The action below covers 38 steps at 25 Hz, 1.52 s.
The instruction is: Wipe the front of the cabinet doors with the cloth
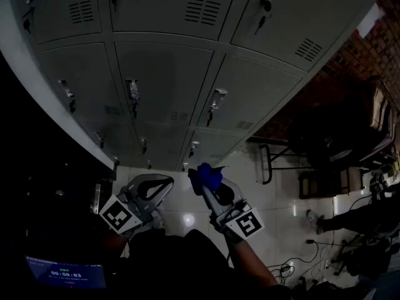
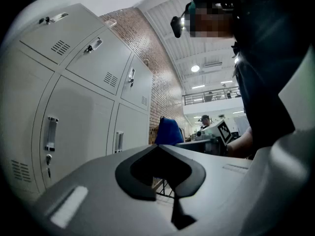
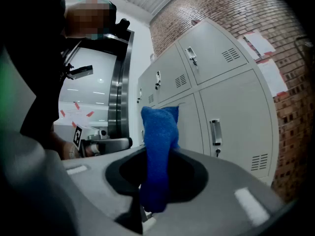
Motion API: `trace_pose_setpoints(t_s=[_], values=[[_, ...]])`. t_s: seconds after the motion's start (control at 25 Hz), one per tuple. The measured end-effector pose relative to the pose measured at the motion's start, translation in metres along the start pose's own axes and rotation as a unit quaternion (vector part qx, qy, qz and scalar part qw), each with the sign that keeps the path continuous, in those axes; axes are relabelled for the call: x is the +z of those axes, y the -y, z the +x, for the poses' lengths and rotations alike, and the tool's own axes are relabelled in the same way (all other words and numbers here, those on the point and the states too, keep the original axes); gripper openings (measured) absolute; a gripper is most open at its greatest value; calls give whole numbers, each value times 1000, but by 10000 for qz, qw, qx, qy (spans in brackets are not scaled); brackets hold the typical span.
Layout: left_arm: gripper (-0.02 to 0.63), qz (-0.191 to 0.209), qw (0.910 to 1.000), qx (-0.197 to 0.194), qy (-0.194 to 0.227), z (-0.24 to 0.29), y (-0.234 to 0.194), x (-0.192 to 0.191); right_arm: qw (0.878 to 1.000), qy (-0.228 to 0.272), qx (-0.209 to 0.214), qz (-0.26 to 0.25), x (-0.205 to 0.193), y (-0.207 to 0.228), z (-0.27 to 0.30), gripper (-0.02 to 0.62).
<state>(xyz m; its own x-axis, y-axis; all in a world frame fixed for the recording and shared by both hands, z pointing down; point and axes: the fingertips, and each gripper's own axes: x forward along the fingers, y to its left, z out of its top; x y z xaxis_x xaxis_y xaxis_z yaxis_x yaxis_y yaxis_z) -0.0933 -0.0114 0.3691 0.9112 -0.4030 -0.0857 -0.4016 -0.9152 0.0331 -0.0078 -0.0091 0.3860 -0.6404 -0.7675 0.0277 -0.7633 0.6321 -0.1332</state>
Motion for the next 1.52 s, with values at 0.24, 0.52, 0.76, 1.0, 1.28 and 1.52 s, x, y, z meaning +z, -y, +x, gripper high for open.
trace_pose_setpoints(t_s=[0.24,0.52,0.76,1.0,1.28,1.52], values=[[0,-225,9997,-50,-82,0,-46,-9,9977,203,-614,-193,31,57,56,84],[0,-160,9997,166,-27,24,-67,-5,9951,536,-677,-486,76,112,87,84],[0,3,9987,496,127,43,-68,10,9941,792,-594,-440,102,151,101,84],[0,13,9958,905,-129,37,-63,2,9919,808,-673,-714,141,174,130,84],[0,-53,9931,1144,-233,27,-54,-3,9900,720,-910,-803,157,195,141,84],[0,-68,9943,1047,-212,32,-50,-7,9850,728,-1341,-801,165,233,113,84]])
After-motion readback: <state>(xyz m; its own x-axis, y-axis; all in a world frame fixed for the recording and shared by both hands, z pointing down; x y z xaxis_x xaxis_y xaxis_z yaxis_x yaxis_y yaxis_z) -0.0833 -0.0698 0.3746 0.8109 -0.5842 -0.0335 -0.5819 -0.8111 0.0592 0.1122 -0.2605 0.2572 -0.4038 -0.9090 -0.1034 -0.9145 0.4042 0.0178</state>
